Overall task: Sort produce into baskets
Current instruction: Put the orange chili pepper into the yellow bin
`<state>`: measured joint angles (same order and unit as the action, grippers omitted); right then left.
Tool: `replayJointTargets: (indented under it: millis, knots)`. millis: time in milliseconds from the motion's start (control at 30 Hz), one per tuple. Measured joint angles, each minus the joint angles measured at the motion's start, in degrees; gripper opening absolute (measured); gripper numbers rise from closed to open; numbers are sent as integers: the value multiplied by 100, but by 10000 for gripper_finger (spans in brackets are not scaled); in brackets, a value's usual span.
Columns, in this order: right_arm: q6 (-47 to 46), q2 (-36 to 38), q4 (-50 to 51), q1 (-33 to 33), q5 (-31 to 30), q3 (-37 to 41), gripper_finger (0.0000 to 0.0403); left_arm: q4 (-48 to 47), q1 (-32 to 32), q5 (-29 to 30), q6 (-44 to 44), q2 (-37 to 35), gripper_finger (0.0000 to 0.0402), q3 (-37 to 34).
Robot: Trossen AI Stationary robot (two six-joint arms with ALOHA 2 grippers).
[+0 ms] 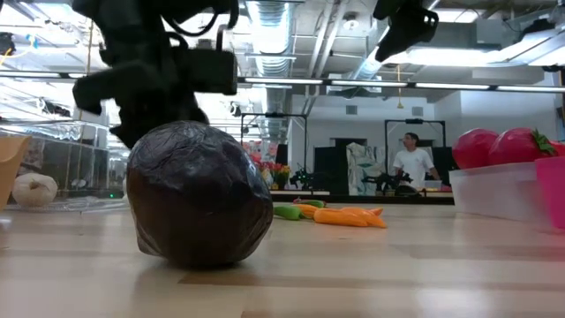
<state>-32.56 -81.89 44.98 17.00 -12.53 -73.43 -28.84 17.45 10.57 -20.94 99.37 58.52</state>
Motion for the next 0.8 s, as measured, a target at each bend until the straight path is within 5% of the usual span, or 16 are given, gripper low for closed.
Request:
replayJointTargets:
  millis: [800]
  knots:
    - [4, 2, -71, 28, -2, 0, 386, 8, -208, -89, -673, 116, 174, -61]
